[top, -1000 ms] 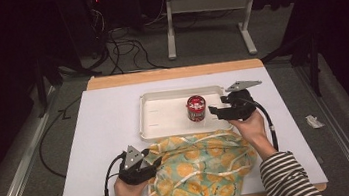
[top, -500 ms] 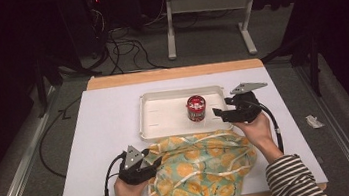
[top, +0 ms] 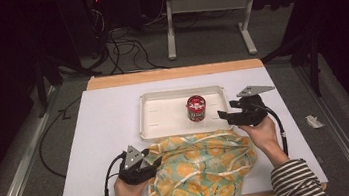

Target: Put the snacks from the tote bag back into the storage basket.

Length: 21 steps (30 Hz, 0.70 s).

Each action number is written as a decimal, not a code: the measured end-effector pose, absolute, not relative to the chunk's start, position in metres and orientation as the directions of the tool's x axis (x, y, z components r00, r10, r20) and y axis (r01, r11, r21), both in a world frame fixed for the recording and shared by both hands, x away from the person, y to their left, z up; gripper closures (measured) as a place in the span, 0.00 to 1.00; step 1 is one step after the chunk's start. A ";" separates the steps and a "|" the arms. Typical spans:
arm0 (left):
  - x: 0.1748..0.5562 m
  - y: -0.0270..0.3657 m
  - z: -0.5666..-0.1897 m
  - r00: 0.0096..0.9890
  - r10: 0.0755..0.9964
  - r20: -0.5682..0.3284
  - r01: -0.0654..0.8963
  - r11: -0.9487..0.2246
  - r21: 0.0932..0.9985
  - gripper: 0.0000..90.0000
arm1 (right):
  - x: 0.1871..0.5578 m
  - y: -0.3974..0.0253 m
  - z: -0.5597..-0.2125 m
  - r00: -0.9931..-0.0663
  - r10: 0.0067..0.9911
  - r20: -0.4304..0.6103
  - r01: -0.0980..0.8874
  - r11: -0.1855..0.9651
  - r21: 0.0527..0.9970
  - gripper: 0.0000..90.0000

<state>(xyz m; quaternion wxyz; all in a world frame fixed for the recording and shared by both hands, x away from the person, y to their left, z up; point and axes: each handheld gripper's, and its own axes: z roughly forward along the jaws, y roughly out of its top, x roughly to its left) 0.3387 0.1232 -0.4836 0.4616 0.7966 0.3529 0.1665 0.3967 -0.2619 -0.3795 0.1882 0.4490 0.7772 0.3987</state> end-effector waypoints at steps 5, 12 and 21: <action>0.339 0.123 -0.484 0.696 0.715 -0.058 0.408 -0.328 0.852 0.47 | 0.392 -0.265 -0.383 -0.527 0.847 0.073 0.547 0.272 0.792 0.42; 0.338 0.123 -0.484 0.696 0.716 -0.053 0.404 -0.329 0.854 0.47 | 0.385 -0.269 -0.384 -0.528 0.846 0.073 0.546 0.272 0.793 0.42; 0.339 0.123 -0.483 0.698 0.714 -0.059 0.406 -0.327 0.853 0.47 | 0.375 -0.274 -0.384 -0.528 0.845 0.084 0.538 0.256 0.803 0.42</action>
